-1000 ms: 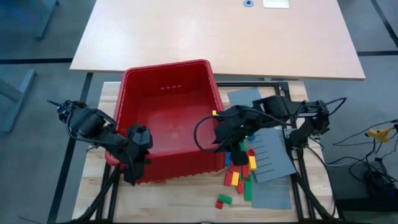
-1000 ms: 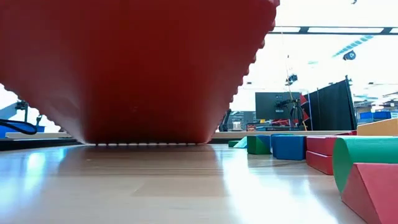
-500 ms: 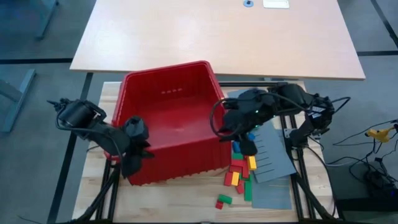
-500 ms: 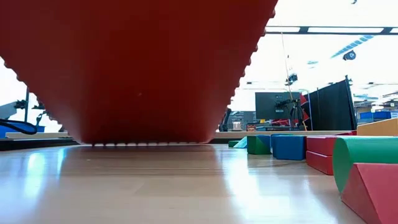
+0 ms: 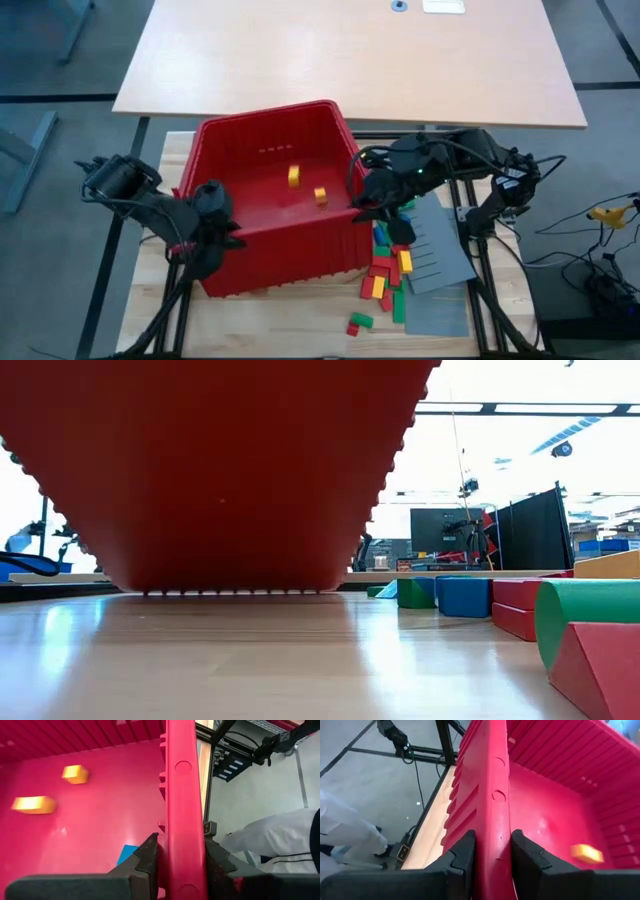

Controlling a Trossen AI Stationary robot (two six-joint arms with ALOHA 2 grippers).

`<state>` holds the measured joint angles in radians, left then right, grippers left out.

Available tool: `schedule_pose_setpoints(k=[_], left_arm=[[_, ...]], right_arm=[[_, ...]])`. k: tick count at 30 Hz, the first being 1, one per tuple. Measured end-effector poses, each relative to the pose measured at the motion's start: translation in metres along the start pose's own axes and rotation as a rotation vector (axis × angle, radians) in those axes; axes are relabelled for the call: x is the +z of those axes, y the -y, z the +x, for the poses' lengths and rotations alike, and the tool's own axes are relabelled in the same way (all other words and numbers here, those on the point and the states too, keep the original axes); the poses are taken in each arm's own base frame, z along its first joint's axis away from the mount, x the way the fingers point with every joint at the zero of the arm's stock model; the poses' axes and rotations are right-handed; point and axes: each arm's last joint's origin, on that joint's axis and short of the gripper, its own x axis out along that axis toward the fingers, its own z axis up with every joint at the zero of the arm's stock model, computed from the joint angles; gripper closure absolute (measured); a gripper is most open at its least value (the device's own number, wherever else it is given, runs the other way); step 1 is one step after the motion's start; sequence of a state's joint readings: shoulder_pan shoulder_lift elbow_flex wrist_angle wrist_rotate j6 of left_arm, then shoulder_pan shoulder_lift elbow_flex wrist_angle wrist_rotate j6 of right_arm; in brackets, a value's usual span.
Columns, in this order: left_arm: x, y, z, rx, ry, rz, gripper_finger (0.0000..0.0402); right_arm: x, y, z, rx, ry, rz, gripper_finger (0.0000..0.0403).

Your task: Sort blocks

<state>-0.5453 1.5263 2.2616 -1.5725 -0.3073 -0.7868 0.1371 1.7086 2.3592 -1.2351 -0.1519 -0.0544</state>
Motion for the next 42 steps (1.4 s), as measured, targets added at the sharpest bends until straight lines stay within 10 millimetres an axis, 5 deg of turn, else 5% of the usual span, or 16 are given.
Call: schedule_pose_setpoints(k=[15, 27, 42], left_arm=[[-0.027, 0.011, 0.062, 0.079, -0.245, 0.000, 0.0325], [-0.058, 0.021, 0.090, 0.072, -0.411, 0.013, 0.0323], [-0.089, 0.030, 0.117, 0.075, -0.465, -0.002, 0.0308]], right_arm=[[-0.011, 0.001, 0.024, 0.017, -0.150, 0.067, 0.0298], [0.004, 0.006, 0.003, 0.013, 0.048, 0.069, 0.0271], [0.004, 0.024, -0.011, -0.048, 0.081, 0.098, 0.0291]])
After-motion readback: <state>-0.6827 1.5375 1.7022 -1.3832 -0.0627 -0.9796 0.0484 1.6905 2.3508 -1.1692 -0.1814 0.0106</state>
